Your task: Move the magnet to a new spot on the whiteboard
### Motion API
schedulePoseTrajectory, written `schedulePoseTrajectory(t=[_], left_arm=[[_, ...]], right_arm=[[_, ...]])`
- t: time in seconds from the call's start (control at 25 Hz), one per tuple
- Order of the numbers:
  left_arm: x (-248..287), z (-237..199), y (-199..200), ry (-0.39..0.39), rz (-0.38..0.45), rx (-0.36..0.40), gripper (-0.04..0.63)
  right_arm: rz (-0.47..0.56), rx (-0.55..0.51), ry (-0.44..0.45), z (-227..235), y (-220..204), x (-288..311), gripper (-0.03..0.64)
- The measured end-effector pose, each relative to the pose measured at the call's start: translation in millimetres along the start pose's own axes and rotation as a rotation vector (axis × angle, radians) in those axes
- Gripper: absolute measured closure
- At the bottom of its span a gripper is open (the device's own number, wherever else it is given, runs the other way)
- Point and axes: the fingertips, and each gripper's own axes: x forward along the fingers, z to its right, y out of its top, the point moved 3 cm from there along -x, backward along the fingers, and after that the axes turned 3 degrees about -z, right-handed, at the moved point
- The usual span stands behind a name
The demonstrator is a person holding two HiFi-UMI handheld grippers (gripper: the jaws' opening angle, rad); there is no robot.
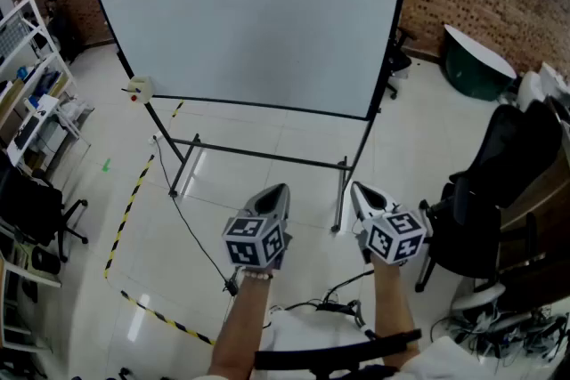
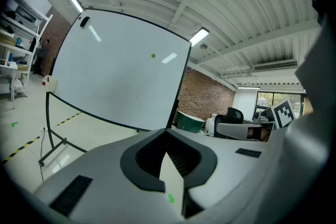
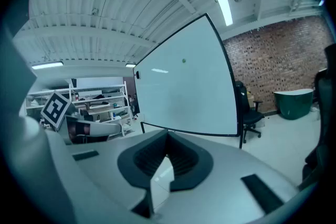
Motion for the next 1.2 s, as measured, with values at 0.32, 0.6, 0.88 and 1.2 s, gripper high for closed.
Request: schedulePoseTrajectory(t=[0.32,0.6,0.88,1.2], left_arm=[[-4,-16,-2,-0.008,-0.005,-0.006,0.595],[-16,-41,-6,-0.015,-0.008,-0.014,0.595],[-8,-59,-9,-0.031,-0.033,-0.021,0.595],[52,-68,17,-0.016,-0.026,0.0,0.595]], right_arm=[[-0.005,0.008,-0.007,-9,-5,12,0.609],[-0.016,0.012,-0.026,-26,-15,22,0.609],[-0.026,0.037,-0.077,-14,-23,29,0.609],[-0.005,0.056,-0.058,38,-1,79,0.609]])
